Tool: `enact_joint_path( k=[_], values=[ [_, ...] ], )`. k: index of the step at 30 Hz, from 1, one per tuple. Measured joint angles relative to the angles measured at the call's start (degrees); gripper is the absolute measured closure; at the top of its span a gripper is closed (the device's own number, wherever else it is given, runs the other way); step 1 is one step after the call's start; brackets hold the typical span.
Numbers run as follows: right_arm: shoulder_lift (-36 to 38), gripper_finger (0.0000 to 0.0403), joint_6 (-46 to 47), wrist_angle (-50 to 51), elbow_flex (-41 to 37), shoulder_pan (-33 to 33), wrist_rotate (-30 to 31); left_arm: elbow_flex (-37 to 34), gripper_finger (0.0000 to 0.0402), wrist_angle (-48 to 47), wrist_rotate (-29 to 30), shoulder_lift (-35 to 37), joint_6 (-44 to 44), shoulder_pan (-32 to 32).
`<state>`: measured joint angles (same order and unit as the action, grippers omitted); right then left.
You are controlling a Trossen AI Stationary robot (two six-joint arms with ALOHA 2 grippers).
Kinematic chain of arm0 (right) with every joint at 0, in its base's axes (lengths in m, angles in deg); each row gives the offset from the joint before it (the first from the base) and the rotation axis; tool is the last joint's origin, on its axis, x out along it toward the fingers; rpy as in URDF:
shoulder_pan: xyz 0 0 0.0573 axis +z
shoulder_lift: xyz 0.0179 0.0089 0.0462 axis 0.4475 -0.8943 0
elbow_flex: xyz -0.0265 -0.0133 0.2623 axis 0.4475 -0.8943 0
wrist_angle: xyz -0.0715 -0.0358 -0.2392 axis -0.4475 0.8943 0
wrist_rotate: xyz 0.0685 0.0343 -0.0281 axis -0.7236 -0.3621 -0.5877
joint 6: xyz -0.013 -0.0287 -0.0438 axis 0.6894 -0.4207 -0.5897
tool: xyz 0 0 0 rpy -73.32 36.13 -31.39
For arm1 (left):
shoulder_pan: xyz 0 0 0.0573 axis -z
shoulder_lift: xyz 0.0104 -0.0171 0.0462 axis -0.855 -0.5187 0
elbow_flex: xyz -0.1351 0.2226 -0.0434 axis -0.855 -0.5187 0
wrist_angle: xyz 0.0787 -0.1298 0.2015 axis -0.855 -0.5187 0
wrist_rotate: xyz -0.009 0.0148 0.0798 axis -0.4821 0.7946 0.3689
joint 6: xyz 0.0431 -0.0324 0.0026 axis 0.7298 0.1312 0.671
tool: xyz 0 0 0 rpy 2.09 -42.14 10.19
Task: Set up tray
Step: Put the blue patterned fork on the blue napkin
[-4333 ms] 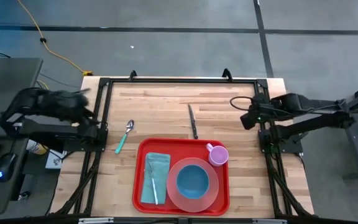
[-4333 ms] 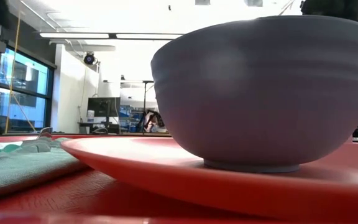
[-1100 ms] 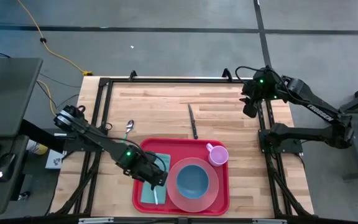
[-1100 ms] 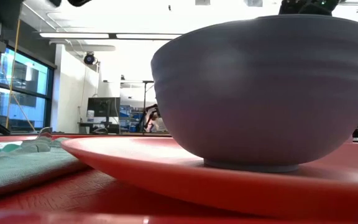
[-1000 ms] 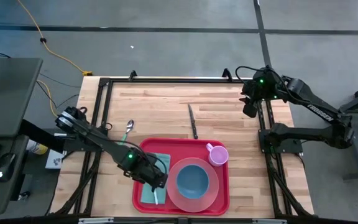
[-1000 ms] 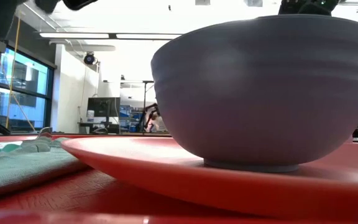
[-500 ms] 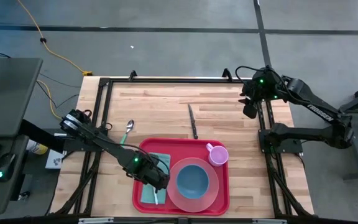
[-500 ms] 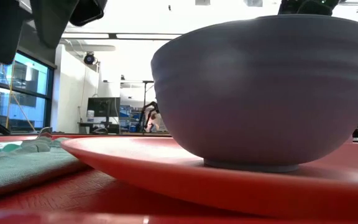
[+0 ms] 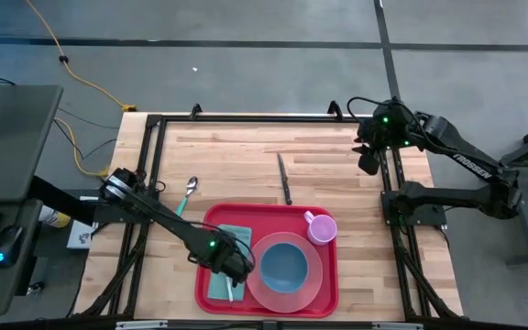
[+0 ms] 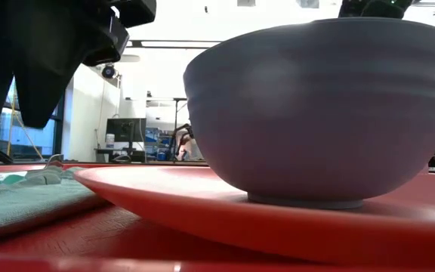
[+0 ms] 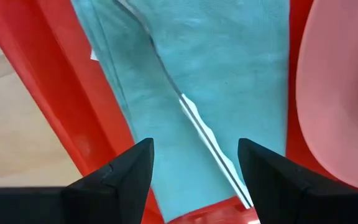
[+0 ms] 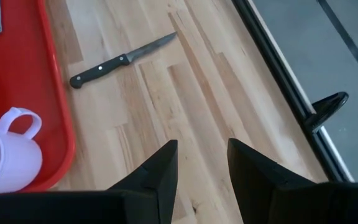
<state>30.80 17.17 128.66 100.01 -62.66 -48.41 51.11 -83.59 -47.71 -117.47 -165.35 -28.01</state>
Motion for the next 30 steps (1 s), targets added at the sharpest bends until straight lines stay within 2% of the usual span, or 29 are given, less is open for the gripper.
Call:
enact_joint_path(
  k=[14, 20, 25, 30],
  values=[
    [0.00, 0.0284, 2.33, 2.32, 0.00, 0.01, -2.78, -2.06, 0.0137, 2.56, 5.02, -0.49, 5.11, 0.00],
    [0.00, 0.0284, 0.82, 2.79, 0.01, 0.00, -3.74, -2.06, 0.0137, 1.02, 5.57, -0.47, 5.17, 0.00],
    [0.00, 0.0284, -1.65, 3.68, 0.00, 0.00, -4.81, -2.02, 0.0137, -0.51, 5.61, 1.35, 1.89, 0.00],
    [0.00, 0.0284, -2.69, 4.50, 0.00, 0.02, -4.82, -2.04, 0.0138, -6.89, 4.83, 2.84, 0.66, 0.00]
  ],
)
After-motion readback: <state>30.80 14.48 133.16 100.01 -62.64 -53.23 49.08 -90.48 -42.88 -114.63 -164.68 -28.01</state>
